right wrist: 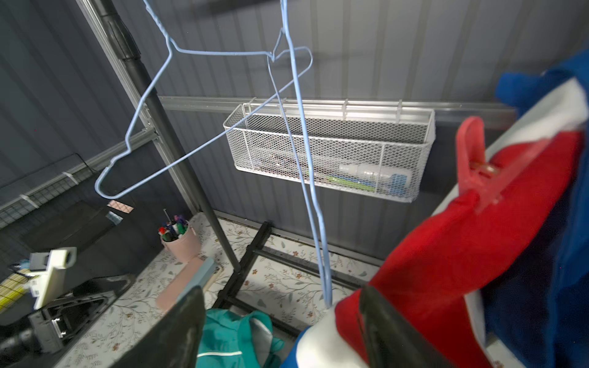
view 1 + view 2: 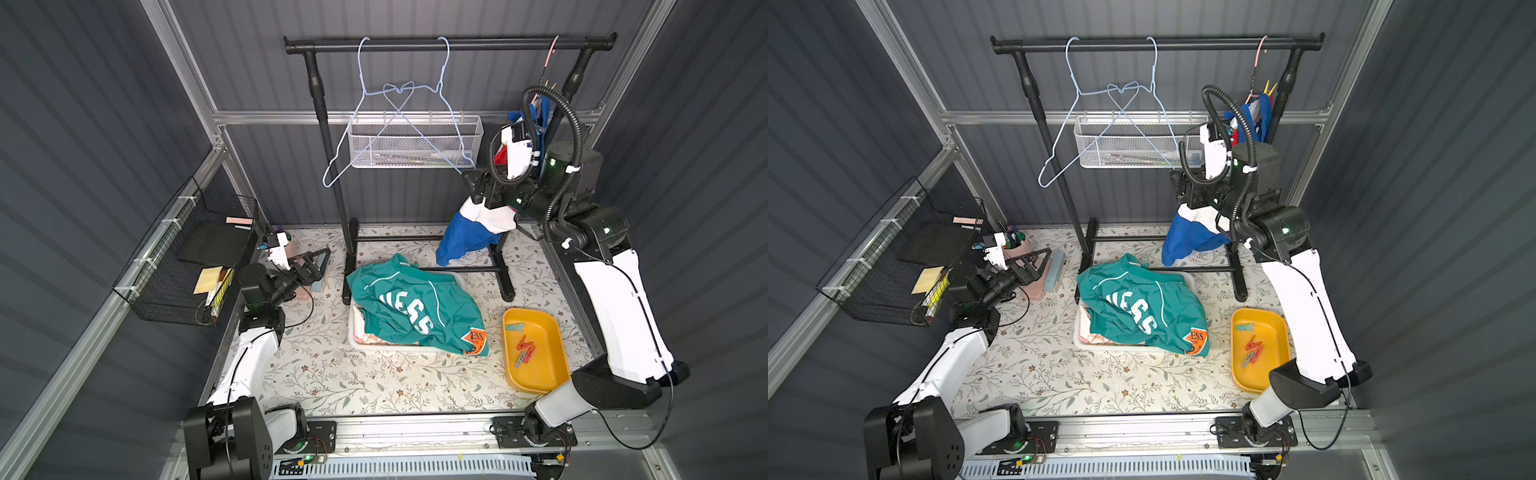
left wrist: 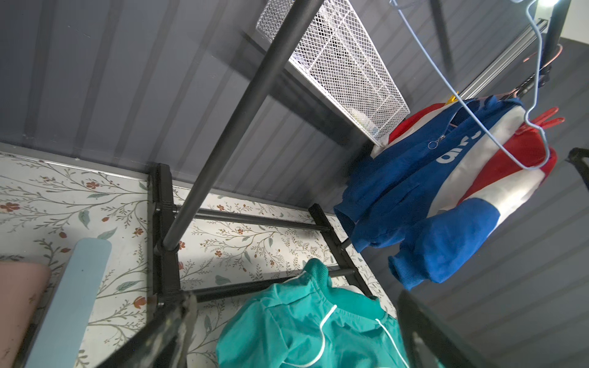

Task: Remove the clothespins securing jackets to the hanger
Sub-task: Place the hanger at the clothesline, then adjust the jacket in the basket.

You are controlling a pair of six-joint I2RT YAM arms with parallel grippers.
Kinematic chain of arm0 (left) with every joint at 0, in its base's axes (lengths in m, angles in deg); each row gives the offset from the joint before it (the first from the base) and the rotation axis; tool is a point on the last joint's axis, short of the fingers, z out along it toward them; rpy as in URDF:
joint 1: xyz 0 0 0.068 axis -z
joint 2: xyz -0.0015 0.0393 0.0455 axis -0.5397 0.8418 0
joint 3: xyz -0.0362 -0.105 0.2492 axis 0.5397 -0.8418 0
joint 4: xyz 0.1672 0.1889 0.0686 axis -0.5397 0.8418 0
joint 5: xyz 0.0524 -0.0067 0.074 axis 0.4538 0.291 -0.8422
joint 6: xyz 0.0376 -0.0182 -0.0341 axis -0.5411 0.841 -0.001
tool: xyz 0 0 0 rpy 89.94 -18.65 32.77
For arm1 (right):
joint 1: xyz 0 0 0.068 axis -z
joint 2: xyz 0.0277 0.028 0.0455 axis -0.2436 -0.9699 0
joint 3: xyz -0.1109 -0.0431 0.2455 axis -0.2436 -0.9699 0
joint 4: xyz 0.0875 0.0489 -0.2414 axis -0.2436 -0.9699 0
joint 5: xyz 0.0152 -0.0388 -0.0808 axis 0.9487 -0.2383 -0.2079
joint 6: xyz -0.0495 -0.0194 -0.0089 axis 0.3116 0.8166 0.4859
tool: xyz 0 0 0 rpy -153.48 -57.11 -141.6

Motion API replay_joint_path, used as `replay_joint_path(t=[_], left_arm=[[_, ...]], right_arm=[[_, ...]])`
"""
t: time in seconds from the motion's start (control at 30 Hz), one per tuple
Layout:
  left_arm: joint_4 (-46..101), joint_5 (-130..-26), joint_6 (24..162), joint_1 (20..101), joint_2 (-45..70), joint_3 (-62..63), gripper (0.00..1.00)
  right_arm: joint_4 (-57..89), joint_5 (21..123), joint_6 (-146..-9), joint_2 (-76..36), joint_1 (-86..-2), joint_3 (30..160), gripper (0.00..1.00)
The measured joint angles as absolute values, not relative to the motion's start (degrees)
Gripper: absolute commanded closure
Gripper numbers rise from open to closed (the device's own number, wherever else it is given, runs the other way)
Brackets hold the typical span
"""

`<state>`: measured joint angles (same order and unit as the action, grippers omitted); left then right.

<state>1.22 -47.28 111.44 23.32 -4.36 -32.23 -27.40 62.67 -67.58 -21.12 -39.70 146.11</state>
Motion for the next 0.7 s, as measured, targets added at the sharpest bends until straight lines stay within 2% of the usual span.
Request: replay_joint_path(t=[0.17,0.27,0.5,0.7], left_arm=[[8.0,-52.3,105.1,31.2,-2.5,-27.6,0.01],[10.0,-55.3,102.0,37.1,-0.7,-25.3,0.01],[13.4,-62.3,97.5,46.7,6.4,-23.2,0.01],[15.0,-66.5,95.7,52.7,14.0,-22.4,0.06]], right_arm=[[-25.6,65.1,-68.9,-18.2,-39.7,142.0,0.03],[-24.8,66.3,-70.2,-15.5,-39.7,136.8,0.01],[-22.0,68.6,-75.7,-4.7,-38.9,113.5,0.01],[-21.7,68.9,-82.3,5.7,-38.7,91.7,0.01]])
